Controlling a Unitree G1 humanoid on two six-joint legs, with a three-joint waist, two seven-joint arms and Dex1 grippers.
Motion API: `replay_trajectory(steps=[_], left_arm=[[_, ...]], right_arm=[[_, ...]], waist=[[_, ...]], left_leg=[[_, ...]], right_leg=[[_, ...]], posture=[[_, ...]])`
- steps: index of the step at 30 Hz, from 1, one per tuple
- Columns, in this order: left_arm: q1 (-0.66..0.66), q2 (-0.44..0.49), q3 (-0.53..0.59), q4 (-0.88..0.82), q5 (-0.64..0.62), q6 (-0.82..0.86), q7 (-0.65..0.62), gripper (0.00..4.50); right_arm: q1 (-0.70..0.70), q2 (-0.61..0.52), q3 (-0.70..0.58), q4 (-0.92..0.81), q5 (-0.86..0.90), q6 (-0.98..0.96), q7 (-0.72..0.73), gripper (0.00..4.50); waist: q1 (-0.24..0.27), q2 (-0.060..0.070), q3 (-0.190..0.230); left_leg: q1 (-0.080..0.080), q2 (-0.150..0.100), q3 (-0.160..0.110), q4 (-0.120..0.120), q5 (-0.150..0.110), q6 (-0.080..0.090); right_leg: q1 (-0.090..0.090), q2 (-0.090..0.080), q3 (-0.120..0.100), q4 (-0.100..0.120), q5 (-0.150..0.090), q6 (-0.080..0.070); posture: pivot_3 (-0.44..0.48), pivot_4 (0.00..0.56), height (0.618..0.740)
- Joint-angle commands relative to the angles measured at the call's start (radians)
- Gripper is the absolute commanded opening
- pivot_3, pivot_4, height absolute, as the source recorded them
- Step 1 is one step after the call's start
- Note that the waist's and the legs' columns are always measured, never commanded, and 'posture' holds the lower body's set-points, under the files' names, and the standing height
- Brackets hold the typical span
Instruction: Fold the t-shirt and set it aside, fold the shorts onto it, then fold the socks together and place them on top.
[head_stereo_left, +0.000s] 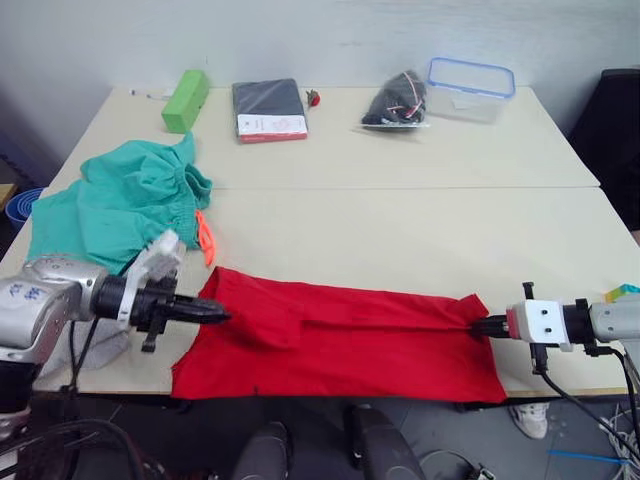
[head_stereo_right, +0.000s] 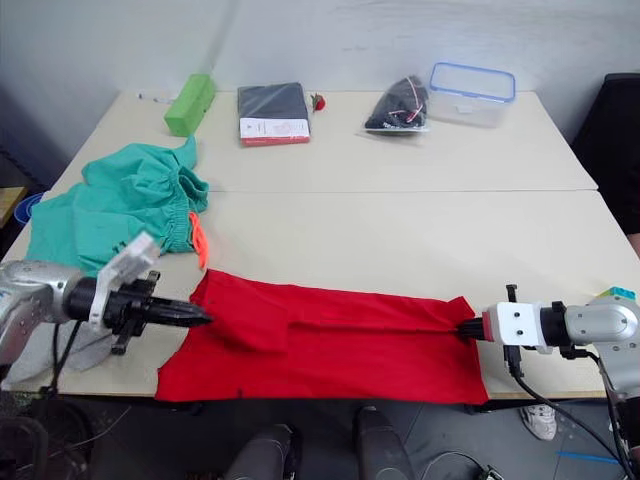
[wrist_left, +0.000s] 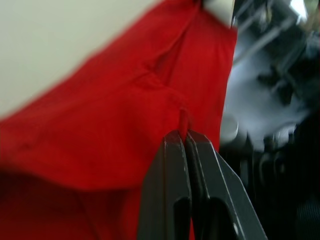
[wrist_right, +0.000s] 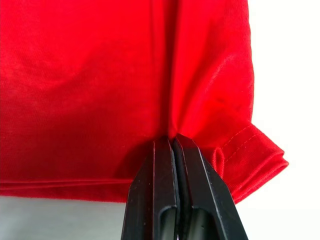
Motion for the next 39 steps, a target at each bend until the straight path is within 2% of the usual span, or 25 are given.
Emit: replay_trajectory(steps=[1,5,9,13,16,19,22,25,28,29,34,39], left_arm=[[0.02,0.014,-0.026,0.0,0.093,-0.168,-0.017,0.06],[0.009,-0.02,-0.034,0.029,0.119,-0.214,0.009,0.06],[0.023,-0.019,-0.026,0.033,0.118,-0.218,0.003,0.0],[0.044,0.008,-0.008,0.031,0.105,-0.213,-0.021,0.9],[0.037,0.042,0.04,0.009,0.017,-0.116,-0.06,1.84],[-0.038,0.048,0.114,-0.009,-0.142,0.052,-0.079,1.87],[-0.138,-0.022,0.126,0.017,-0.175,0.112,0.021,1.88],[-0.196,-0.122,0.058,0.048,-0.051,0.015,0.156,1.25],[-0.201,-0.186,-0.044,0.082,0.085,-0.11,0.213,0.29],[-0.197,-0.205,-0.084,0.094,0.13,-0.155,0.224,0.02],[-0.207,-0.282,-0.243,0.178,0.32,-0.32,0.27,0.02],[-0.226,-0.322,-0.301,0.262,0.424,-0.414,0.282,0.02]], right_arm=[[0.0,-0.02,0.0,-0.012,0.012,-0.016,0.009,0.0],[0.002,-0.025,0.01,-0.009,-0.011,-0.043,0.011,0.0],[0.028,-0.041,0.004,-0.031,0.008,-0.029,0.027,0.85],[0.083,-0.08,-0.025,-0.089,0.077,0.019,0.057,2.18],[0.1,-0.103,-0.083,-0.194,0.232,0.256,0.061,3.19],[0.044,-0.106,-0.113,-0.298,0.369,0.507,0.022,3.08],[0.004,-0.076,-0.105,-0.381,0.413,0.642,-0.034,2.24],[-0.04,-0.016,-0.042,-0.453,0.366,0.684,-0.111,1.12],[-0.084,0.043,0.04,-0.493,0.282,0.707,-0.182,0.04],[-0.089,0.058,0.071,-0.499,0.243,0.713,-0.204,0.0],[-0.082,0.069,0.194,-0.461,0.043,0.637,-0.246,0.0],[-0.091,0.059,0.258,-0.371,-0.124,0.558,-0.29,0.0]], waist=[[0.004,0.0,0.0],[0.011,0.0,0.0],[0.011,0.0,0.0],[0.011,0.0,0.0],[0.009,0.0,0.0],[0.005,0.0,0.0],[0.009,0.0,0.0],[0.013,0.0,0.0],[0.014,0.0,0.0],[0.013,0.0,0.0],[0.016,0.0,0.0],[0.016,-0.001,-0.001]], left_leg=[[0.002,0.0,0.001,-0.001,0.0,0.0],[0.002,0.0,0.001,-0.001,0.0,0.001],[0.002,0.0,0.001,-0.001,0.0,0.001],[0.003,0.0,0.001,-0.001,-0.001,0.001],[0.003,0.0,0.001,-0.001,-0.001,0.001],[0.003,0.001,0.001,-0.001,-0.001,0.001],[0.003,0.001,0.0,0.0,-0.001,0.001],[0.003,0.001,-0.001,-0.001,-0.001,0.001],[0.002,0.0,-0.001,-0.001,0.0,0.001],[0.001,0.0,-0.001,-0.001,0.0,0.0],[-0.009,-0.001,-0.001,0.0,0.0,0.0],[-0.006,-0.001,0.0,0.001,0.0,0.0]], right_leg=[[0.002,0.0,0.0,0.0,0.0,-0.001],[0.003,0.0,0.0,-0.001,0.0,-0.001],[0.002,0.0,0.0,0.0,0.0,-0.001],[0.002,0.0,0.0,0.0,-0.001,-0.001],[0.002,0.0,0.0,0.0,-0.001,-0.001],[0.002,0.0,0.0,0.001,-0.001,-0.001],[0.002,0.0,-0.002,0.001,-0.001,-0.001],[0.003,0.0,-0.002,0.0,-0.001,-0.001],[0.002,0.0,-0.002,0.0,-0.001,0.0],[0.0,0.0,-0.002,0.0,-0.001,0.0],[-0.009,-0.001,-0.002,0.001,0.0,0.0],[-0.006,-0.001,-0.002,0.001,0.0,0.001]], posture=[[0.0,0.15,0.74],[0.0,0.15,0.74],[0.0,0.15,0.74],[0.0,0.15,0.74],[0.0,0.15,0.74],[0.0,0.15,0.74],[0.0,0.15,0.74],[0.0,0.15,0.74],[0.0,0.15,0.74],[0.0,0.15,0.74],[0.0,0.15,0.74],[0.0,0.15,0.74]])
